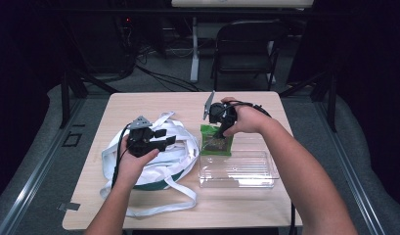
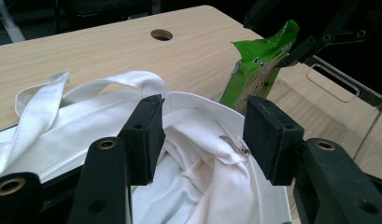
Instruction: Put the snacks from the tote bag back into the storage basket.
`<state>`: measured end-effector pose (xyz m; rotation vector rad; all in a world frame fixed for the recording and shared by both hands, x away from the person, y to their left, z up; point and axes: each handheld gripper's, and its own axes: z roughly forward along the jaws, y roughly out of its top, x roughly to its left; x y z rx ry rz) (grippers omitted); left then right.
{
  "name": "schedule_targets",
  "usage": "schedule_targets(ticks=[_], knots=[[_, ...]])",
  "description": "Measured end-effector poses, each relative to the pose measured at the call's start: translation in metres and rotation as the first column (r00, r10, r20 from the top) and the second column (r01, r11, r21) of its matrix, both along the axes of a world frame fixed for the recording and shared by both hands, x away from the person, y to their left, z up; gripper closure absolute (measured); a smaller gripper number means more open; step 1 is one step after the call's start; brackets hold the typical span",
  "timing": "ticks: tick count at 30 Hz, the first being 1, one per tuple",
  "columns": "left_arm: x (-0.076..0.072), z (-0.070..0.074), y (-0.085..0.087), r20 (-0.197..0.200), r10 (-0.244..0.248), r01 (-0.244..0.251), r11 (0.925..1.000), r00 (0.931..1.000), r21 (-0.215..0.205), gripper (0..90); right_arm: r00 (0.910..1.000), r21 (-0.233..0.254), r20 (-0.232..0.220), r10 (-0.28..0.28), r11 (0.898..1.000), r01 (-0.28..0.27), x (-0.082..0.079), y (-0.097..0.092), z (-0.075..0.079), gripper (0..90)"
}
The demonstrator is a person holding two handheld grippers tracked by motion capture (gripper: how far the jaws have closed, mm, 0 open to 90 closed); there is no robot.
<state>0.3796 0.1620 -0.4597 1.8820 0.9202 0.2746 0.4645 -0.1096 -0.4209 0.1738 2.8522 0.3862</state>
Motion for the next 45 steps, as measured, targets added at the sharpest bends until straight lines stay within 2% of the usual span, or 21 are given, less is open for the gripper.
schedule_targets(ticks=[7,11,18,22,24,28,32,33,37,40,41,44,45], knots=[[0.0,0.002,0.006,0.002,0.016,-0.016,0.9998,0.9999,-0.011,48.0,1.0,-0.008,-0.001,0.0,1.0,0.0,-0.003,0.004,0.008,36.5],[-0.001,0.003,0.009,0.006,0.021,-0.021,0.9996,0.9998,-0.019,48.0,0.9999,-0.01,0.016,0.007,1.0,-0.006,-0.005,0.005,0.015,36.6],[-0.001,0.005,0.013,0.007,0.037,-0.037,0.999,0.9993,-0.027,48.0,0.9991,0.048,0.04,-0.015,0.999,0.013,-0.009,0.0,0.028,36.5],[-0.001,0.005,0.016,0.008,0.042,-0.042,0.9987,0.9991,-0.027,48.0,0.9982,0.069,0.048,-0.036,0.997,0.033,-0.012,-0.006,0.034,36.7],[-0.001,0.005,0.016,0.008,0.046,-0.045,0.9985,0.9989,-0.03,48.0,0.998,0.065,0.049,-0.041,0.997,0.037,-0.012,-0.008,0.036,36.7],[-0.001,0.006,0.018,0.012,0.046,-0.046,0.9985,0.9988,-0.03,48.0,0.9965,0.112,0.055,-0.063,0.992,0.056,-0.016,-0.016,0.045,37.5],[-0.001,0.006,0.019,0.013,0.05,-0.05,0.9982,0.9986,-0.032,48.0,0.9937,0.195,0.04,-0.104,0.976,0.095,-0.023,-0.025,0.053,39.4],[-0.001,0.006,0.019,0.013,0.05,-0.05,0.9982,0.9986,-0.032,48.0,0.9937,0.195,0.04,-0.104,0.976,0.095,-0.023,-0.025,0.053,39.4],[-0.001,0.006,0.02,0.014,0.052,-0.052,0.9981,0.9985,-0.035,48.0,0.9897,0.231,0.041,-0.137,0.965,0.124,-0.037,-0.032,0.055,42.3],[-0.001,0.006,0.02,0.014,0.054,-0.054,0.998,0.9984,-0.033,48.0,0.984,0.264,0.049,-0.171,0.952,0.153,-0.045,-0.037,0.055,42.4],[-0.001,0.006,0.02,0.014,0.054,-0.054,0.998,0.9984,-0.033,48.0,0.984,0.264,0.049,-0.171,0.952,0.153,-0.045,-0.037,0.055,42.4],[-0.001,0.006,0.02,0.014,0.058,-0.058,0.9978,0.9982,-0.032,48.0,0.9676,0.334,0.058,-0.246,0.918,0.213,-0.056,-0.048,0.057,43.2],[-0.001,0.006,0.02,0.014,0.058,-0.058,0.9978,0.9982,-0.032,48.0,0.9676,0.334,0.058,-0.246,0.918,0.213,-0.056,-0.048,0.057,43.2]])
